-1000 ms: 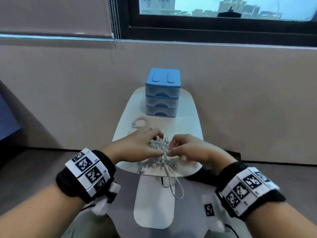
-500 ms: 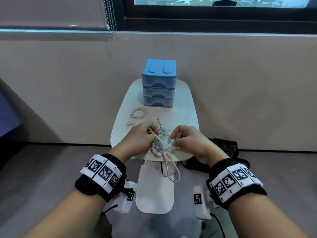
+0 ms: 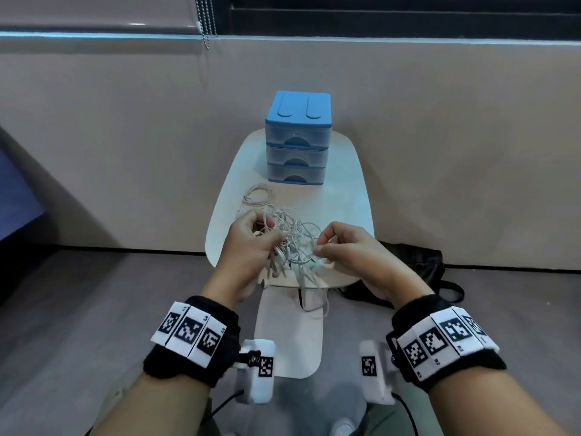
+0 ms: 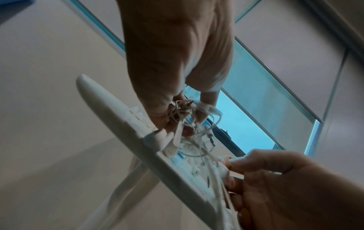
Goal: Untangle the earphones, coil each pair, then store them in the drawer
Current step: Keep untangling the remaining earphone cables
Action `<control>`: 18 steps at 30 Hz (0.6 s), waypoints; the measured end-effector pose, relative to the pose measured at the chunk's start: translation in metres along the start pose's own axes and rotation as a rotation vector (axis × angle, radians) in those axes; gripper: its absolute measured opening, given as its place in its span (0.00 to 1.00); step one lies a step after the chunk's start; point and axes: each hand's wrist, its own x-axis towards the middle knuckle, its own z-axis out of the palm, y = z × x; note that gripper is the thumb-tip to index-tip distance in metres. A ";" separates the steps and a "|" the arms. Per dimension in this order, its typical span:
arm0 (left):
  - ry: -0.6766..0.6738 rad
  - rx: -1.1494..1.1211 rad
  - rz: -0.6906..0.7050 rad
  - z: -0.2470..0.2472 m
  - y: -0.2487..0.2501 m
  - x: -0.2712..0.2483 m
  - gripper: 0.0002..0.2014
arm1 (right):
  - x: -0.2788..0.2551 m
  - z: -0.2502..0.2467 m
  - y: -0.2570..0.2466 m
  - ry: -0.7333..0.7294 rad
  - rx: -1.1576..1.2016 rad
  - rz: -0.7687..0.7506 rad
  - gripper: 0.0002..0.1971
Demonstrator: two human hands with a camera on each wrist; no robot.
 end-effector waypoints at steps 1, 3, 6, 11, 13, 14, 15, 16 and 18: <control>0.002 -0.043 0.002 0.000 -0.001 -0.001 0.13 | -0.001 0.000 0.002 -0.001 0.013 -0.016 0.08; 0.020 -0.120 0.002 -0.001 -0.003 -0.002 0.13 | -0.002 0.000 0.005 -0.007 0.057 -0.020 0.10; 0.036 -0.201 0.018 -0.001 -0.005 -0.004 0.17 | -0.003 -0.002 0.007 -0.048 0.073 -0.010 0.06; 0.007 -0.255 0.022 0.004 -0.004 -0.009 0.18 | -0.006 0.001 0.004 -0.090 -0.001 -0.016 0.04; 0.006 -0.264 0.023 0.006 -0.006 -0.011 0.18 | -0.005 0.000 0.001 -0.070 0.077 0.012 0.06; 0.001 -0.264 0.025 0.006 -0.007 -0.012 0.18 | -0.004 -0.001 -0.001 -0.040 0.140 0.029 0.10; -0.006 -0.258 0.020 0.006 -0.008 -0.012 0.19 | -0.003 -0.002 -0.003 0.001 0.202 0.035 0.13; -0.011 -0.254 0.014 0.006 -0.010 -0.012 0.19 | -0.003 -0.002 -0.005 0.048 0.250 0.023 0.14; -0.010 -0.248 0.008 0.006 -0.012 -0.012 0.18 | -0.003 -0.003 -0.007 0.150 0.283 -0.042 0.14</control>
